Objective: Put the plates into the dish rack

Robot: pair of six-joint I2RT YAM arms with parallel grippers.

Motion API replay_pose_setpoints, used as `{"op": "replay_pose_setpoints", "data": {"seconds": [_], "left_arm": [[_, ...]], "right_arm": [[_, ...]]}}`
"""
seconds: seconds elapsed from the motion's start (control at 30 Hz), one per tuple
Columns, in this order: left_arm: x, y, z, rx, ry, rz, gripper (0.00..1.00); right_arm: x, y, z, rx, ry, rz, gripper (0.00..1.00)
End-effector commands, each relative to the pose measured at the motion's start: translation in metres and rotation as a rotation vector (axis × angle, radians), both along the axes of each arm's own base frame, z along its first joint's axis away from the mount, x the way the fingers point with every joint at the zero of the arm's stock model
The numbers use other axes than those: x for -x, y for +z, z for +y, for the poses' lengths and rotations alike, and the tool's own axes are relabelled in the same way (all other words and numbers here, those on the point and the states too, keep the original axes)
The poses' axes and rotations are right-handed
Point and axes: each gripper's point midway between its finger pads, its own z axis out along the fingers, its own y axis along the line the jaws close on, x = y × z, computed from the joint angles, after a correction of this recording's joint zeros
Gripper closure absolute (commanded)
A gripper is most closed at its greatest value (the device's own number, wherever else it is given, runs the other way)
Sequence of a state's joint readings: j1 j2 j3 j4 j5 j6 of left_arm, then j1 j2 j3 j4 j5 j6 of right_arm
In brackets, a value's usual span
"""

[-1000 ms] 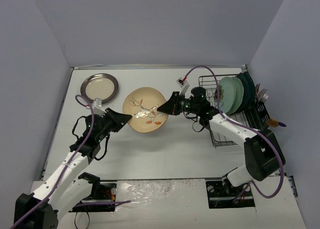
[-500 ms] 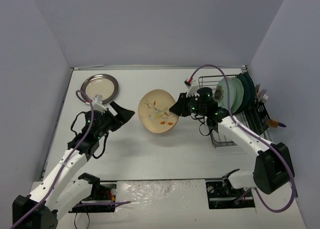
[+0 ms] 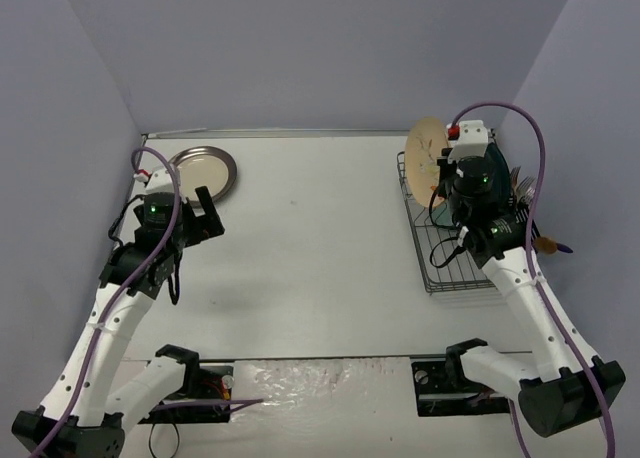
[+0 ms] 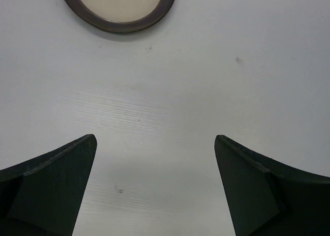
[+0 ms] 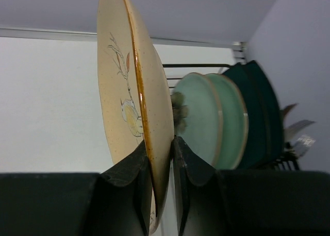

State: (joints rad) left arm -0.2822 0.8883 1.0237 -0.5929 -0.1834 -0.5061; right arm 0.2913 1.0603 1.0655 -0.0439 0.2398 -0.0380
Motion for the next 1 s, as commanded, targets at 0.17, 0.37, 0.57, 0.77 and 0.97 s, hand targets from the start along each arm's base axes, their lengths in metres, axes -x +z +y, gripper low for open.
{"op": "replay_pose_setpoints", "data": {"seconds": [0.17,0.37,0.57,0.77,0.97], "left_arm": [[0.002,-0.038,0.057,-0.053,0.08,0.115,0.03],[0.006,-0.046,0.068,-0.04,0.118,0.129,0.03],[0.008,-0.047,0.068,-0.037,0.119,0.128,0.03],[0.008,-0.048,0.069,-0.037,0.122,0.131,0.03],[0.008,-0.049,0.071,-0.035,0.13,0.133,0.03]], "right_arm": [[-0.025,0.069,-0.056,0.195,-0.257,-0.229,1.0],[-0.043,0.043,-0.065,0.24,-0.279,-0.166,1.0],[-0.055,0.008,-0.069,0.231,-0.269,-0.103,1.0],[-0.064,-0.019,-0.069,0.219,-0.259,-0.055,1.0],[-0.074,-0.051,-0.062,0.182,-0.218,-0.011,1.0]]}}
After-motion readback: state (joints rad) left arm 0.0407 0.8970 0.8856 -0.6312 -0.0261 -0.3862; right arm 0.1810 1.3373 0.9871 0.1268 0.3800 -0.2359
